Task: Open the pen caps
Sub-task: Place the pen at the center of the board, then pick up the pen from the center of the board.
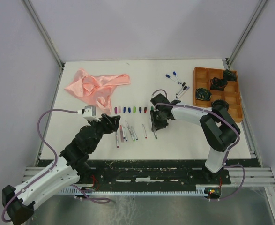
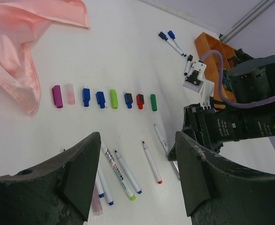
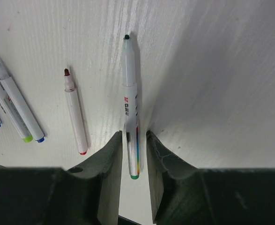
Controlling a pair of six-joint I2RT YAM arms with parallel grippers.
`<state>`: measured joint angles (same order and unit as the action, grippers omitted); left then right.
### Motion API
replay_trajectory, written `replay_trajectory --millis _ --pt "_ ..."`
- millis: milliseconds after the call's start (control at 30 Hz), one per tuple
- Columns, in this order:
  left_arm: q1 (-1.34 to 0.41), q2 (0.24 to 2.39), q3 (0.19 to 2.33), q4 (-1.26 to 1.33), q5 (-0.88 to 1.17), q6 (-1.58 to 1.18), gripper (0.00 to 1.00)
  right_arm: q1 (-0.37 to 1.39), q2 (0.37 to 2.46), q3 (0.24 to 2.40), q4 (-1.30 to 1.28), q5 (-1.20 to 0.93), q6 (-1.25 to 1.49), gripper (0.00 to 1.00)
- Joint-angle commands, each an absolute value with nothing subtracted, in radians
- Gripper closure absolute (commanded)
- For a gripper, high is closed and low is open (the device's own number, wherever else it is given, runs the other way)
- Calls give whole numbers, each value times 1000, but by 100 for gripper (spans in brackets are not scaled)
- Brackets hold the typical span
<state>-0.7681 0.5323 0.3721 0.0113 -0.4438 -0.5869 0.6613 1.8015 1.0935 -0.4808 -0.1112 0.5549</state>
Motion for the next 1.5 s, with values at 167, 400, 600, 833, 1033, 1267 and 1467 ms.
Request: replay_trajectory --millis 167,400,600,833,1033,1267,1467 --pt "-768 537 385 69 -470 -598 28 663 1836 1116 -493 -121 529 67" --pt "-768 539 395 68 -466 -593 28 636 1770 1145 -495 -134 442 56" --pt "-769 536 398 71 -457 -598 29 573 1706 1160 -515 -129 352 55" --pt "-768 528 376 95 -443 -607 29 497 1610 1172 -511 -2 201 55" --pt "-767 519 367 101 -432 -609 28 288 1699 1297 -544 -44 58 37" --pt "-768 489 339 104 -431 -625 28 193 1857 1470 -547 58 130 36" --pt "-767 484 334 101 -431 -623 27 174 1963 1572 -558 92 221 43"
